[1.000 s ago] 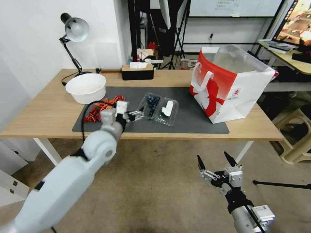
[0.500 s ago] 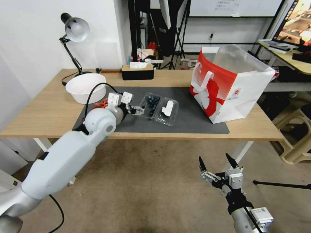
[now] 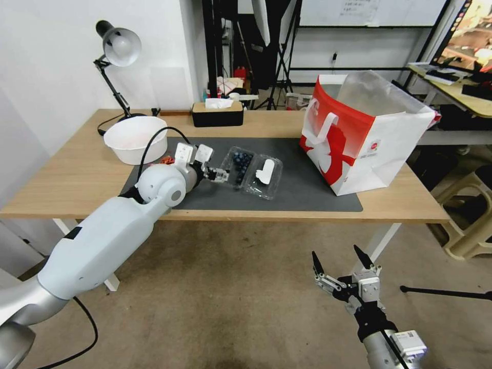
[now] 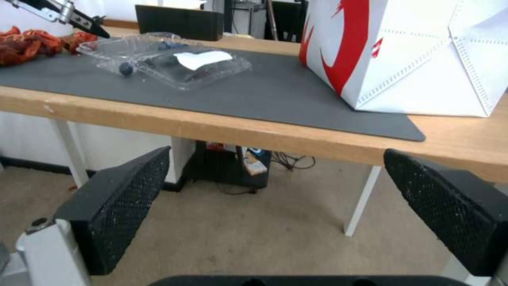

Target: Close the takeout container lid, then place the container into the takeout bag.

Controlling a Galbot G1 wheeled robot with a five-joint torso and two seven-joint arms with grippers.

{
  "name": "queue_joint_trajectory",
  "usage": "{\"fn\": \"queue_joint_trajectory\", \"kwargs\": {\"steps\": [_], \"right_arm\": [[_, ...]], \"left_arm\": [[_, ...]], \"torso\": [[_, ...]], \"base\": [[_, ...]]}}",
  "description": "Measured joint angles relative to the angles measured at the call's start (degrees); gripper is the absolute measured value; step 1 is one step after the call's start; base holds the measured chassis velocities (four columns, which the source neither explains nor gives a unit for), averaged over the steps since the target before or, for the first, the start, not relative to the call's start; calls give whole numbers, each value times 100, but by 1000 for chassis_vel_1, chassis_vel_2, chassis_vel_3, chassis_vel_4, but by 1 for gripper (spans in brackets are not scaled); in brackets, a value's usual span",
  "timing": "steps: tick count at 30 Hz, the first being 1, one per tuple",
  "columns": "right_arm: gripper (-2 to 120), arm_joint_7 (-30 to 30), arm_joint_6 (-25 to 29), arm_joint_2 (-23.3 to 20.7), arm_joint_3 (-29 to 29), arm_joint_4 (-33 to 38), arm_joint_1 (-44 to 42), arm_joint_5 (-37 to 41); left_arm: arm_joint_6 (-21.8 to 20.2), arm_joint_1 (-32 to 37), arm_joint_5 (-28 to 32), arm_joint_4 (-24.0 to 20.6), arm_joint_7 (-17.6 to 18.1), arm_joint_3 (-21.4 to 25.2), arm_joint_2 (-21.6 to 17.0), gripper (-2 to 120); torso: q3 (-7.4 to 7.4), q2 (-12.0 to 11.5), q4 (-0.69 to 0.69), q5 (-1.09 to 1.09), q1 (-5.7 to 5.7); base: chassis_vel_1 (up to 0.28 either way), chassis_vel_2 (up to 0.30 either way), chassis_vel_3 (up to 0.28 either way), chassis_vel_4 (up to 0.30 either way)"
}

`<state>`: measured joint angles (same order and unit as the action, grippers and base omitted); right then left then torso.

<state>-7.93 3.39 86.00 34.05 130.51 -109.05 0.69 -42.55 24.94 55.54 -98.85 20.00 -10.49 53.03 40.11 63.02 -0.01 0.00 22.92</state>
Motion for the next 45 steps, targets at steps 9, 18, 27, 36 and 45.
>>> {"fn": "queue_joint_trajectory", "kwargs": {"steps": [9,18,27,36,45], "right_arm": [[100,10,120,-43,-12,-155,19,0],[100,11,177,-47,-21,-216,29,-8],[100,14,177,-49,-29,-216,39,-51],[100,15,190,-69,-26,-209,30,-64],[100,28,196,-75,-39,-225,42,-68]], "left_arm": [[24,-82,-183,96,-113,-343,-151,100],[36,-308,-381,389,-162,-591,-154,100],[40,-321,-388,398,-198,-604,-211,100],[41,-317,-385,410,-217,-628,-215,100],[42,-313,-372,426,-227,-701,-297,100]], "torso": [[0,0,1,0,0],[0,2,1,0,0],[0,1,1,-1,0],[0,1,0,0,0],[0,1,1,0,0]], "base": [[0,0,0,0],[0,0,0,0],[0,0,0,0],[0,0,0,0],[0,0,0,0]]}}
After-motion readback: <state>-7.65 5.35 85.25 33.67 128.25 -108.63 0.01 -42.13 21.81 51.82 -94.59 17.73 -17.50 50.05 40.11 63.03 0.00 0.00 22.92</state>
